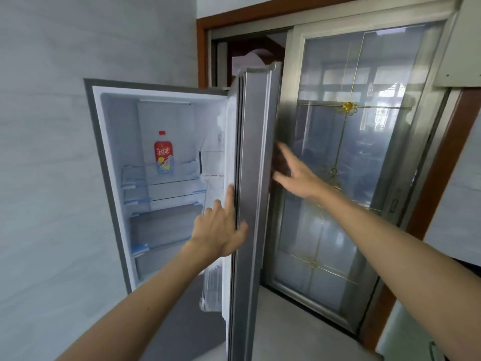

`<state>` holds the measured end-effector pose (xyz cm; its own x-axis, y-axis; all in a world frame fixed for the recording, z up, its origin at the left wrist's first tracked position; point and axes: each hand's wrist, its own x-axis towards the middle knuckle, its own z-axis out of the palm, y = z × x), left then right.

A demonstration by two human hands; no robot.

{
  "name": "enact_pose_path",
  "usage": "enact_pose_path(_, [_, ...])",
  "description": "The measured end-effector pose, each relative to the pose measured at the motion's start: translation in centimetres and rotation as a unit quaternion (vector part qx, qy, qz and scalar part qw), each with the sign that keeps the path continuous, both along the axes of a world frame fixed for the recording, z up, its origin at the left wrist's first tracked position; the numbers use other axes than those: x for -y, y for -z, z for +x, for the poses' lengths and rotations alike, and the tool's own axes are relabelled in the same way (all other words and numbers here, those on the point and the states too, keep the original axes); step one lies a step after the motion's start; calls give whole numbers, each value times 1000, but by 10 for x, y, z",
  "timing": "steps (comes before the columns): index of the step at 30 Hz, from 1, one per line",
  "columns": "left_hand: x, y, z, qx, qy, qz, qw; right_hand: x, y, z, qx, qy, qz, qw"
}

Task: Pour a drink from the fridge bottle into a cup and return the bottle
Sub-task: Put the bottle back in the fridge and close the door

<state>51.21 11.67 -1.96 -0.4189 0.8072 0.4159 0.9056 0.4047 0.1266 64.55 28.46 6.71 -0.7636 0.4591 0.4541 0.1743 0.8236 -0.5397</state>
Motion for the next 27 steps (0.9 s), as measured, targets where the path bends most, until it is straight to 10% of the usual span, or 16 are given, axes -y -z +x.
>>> enact_pose_path(12, [69,4,-112,216,52,49,974,88,-8,-134,-47,-35,55,997])
enact_pose_path(27, [92,11,-230,274,42,96,956,117,-6,-267,-111,-24,121,986])
